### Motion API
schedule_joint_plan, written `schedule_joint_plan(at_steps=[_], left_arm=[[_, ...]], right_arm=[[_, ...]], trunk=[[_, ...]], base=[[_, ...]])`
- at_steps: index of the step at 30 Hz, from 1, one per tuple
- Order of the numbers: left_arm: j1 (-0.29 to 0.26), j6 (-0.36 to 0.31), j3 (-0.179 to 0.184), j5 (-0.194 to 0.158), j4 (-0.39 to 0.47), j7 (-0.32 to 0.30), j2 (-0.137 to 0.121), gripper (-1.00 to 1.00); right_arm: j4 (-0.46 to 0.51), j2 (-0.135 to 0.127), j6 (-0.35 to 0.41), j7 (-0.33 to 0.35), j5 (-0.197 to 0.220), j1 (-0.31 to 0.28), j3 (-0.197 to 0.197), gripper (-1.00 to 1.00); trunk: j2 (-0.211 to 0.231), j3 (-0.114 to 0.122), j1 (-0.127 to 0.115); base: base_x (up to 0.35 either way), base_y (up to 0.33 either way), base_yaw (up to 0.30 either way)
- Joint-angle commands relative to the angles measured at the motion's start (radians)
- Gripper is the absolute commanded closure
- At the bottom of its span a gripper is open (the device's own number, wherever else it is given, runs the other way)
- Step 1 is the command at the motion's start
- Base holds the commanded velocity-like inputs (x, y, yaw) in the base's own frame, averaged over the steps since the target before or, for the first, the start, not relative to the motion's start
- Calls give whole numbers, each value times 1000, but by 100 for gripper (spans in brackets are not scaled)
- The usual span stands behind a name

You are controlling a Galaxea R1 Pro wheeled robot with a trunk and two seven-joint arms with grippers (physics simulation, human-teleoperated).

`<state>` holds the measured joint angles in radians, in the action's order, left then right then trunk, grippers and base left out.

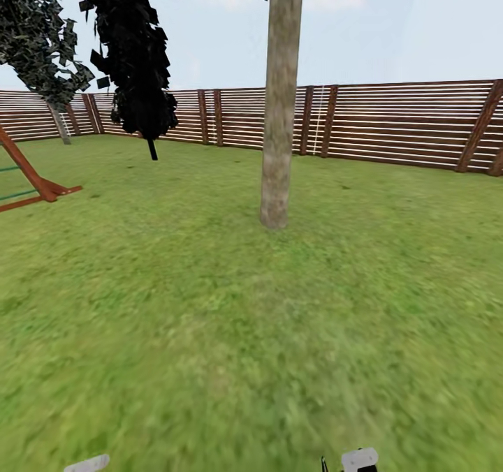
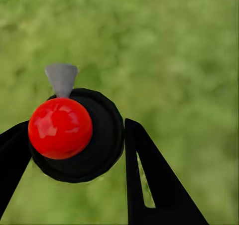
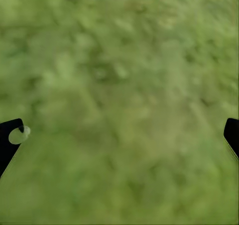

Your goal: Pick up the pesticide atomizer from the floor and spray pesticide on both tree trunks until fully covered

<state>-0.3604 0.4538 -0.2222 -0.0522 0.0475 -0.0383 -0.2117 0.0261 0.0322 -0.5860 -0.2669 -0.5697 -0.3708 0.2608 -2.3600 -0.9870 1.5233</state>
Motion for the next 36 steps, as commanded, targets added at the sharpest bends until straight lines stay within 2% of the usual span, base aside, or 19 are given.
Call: schedule_joint_plan(at_steps=[1,36], left_arm=[[0,0,0,0,0,0,0,100],[0,-1,0,0,0,-10,0,100]], right_arm=[[0,0,0,0,0,0,0,-100],[0,0,0,0,0,0,0,-100]], trunk=[[0,0,0],[0,0,0]], base=[[339,0,0],[339,0,0]])
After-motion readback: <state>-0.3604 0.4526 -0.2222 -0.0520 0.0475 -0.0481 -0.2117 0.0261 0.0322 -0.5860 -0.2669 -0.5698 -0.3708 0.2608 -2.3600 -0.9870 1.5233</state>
